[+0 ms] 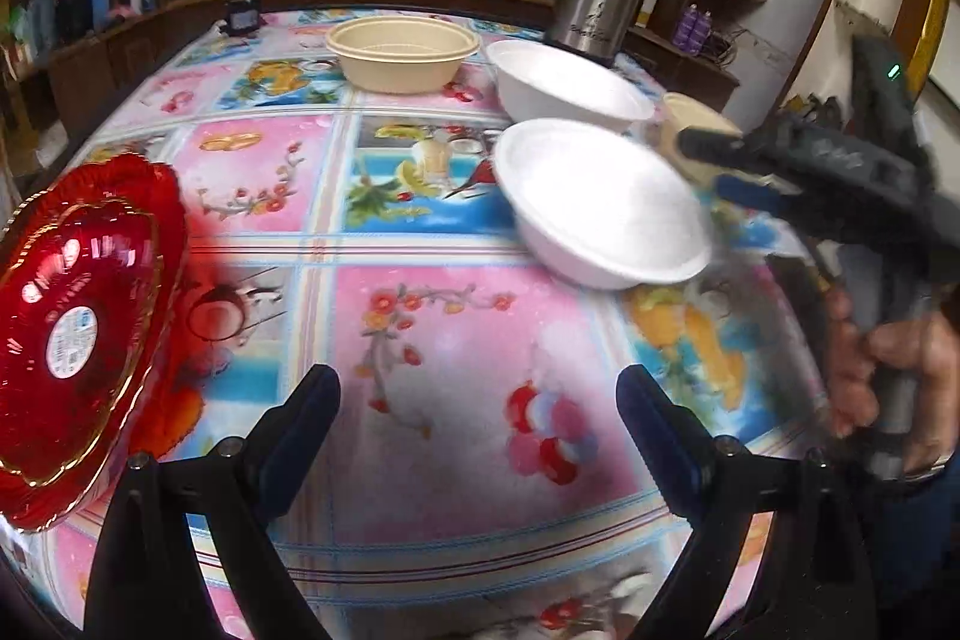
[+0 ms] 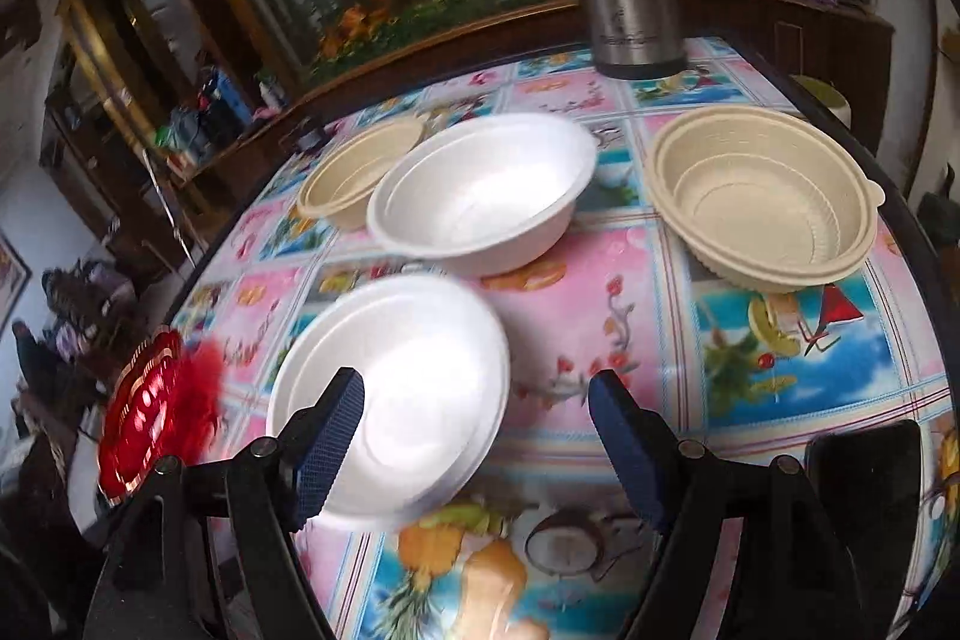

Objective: Organize plates and bowls
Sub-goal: 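Grasp the rim of the white foam plate with the right gripper, then lift the white foam plate with the right gripper toward the left gripper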

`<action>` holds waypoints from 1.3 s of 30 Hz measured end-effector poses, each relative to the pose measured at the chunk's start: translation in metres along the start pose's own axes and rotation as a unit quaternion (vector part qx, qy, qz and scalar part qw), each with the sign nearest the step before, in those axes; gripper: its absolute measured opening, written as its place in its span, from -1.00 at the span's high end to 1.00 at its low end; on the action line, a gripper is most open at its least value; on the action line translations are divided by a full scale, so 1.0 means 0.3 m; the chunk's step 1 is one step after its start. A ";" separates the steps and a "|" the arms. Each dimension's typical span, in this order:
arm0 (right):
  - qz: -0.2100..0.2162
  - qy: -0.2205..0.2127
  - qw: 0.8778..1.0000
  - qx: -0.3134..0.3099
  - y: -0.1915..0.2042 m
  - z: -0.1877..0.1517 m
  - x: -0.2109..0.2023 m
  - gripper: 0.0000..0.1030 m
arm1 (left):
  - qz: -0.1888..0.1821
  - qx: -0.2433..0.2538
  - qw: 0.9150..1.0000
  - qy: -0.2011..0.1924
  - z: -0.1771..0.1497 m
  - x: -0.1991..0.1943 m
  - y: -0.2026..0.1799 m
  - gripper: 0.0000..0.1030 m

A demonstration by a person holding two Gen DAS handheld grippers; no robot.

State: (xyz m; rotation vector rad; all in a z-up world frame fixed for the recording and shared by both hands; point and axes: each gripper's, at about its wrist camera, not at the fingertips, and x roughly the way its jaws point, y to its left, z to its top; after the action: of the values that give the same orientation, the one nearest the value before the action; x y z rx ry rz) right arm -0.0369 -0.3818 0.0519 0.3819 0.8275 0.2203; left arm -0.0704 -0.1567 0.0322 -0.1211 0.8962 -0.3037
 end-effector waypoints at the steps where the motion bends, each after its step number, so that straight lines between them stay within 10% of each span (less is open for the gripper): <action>1: 0.004 -0.001 1.000 0.010 -0.013 0.006 0.008 -0.42 | -0.008 -0.005 1.000 -0.003 0.015 -0.008 -0.001 -0.80; 6: 0.032 0.007 0.999 0.035 -0.050 -0.005 0.041 0.00 | -0.029 -0.029 0.999 0.000 0.125 0.011 0.001 -0.75; 10: 0.042 -0.003 0.999 0.032 -0.056 -0.012 0.014 0.06 | -0.023 -0.057 0.998 0.032 0.193 0.119 0.023 0.24; 21: 0.029 0.038 0.999 0.007 -0.016 -0.057 0.076 0.83 | -0.052 -0.066 0.995 0.048 0.221 0.245 -0.012 0.43; 34: 0.082 0.056 0.995 -0.023 0.047 -0.073 0.072 0.54 | 0.031 -0.011 0.999 0.012 0.192 0.139 -0.016 0.40; 39: 0.070 0.046 0.996 -0.022 0.026 -0.079 0.046 0.27 | 0.019 -0.013 1.000 0.005 0.181 0.128 -0.013 -0.16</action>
State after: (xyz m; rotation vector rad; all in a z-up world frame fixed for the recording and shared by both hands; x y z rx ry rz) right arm -0.0459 -0.3641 0.0313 0.3916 0.8857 0.3888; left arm -0.0063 -0.1737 0.0380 -0.1266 0.9122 -0.2585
